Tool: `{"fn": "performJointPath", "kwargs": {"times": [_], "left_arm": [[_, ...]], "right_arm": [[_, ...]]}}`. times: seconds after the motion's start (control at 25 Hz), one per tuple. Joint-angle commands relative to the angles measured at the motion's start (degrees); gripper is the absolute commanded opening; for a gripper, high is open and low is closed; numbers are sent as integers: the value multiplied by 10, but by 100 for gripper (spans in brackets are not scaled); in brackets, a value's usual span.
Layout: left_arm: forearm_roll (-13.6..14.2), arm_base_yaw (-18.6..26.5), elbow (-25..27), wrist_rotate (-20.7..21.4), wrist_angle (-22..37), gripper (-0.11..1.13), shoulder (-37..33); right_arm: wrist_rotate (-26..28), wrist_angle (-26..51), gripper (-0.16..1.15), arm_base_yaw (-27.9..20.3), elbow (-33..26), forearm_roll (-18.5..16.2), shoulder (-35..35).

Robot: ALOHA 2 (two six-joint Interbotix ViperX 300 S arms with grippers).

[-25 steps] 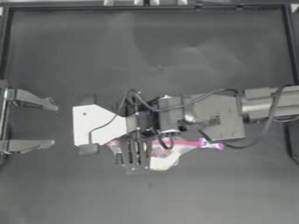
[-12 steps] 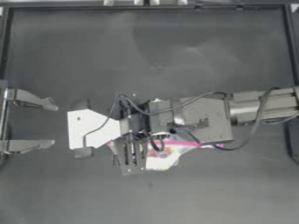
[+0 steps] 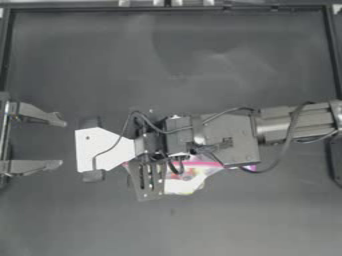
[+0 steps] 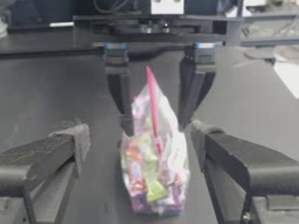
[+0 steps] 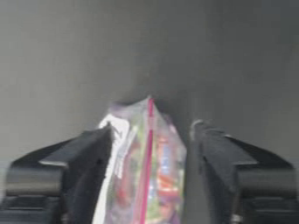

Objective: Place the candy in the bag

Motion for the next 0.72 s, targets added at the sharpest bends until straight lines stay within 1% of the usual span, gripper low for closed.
{"fn": "performJointPath", "kwargs": {"times": [0.04,0.72], "left_arm": [[0,0,-6,-1,-4,99,5],[0,1,-6,-1,-4,99,5]], "right_arm": [[-3,-2,82,0,-20,0,-9],[-2,2,80,4,-25,1,4]]}}
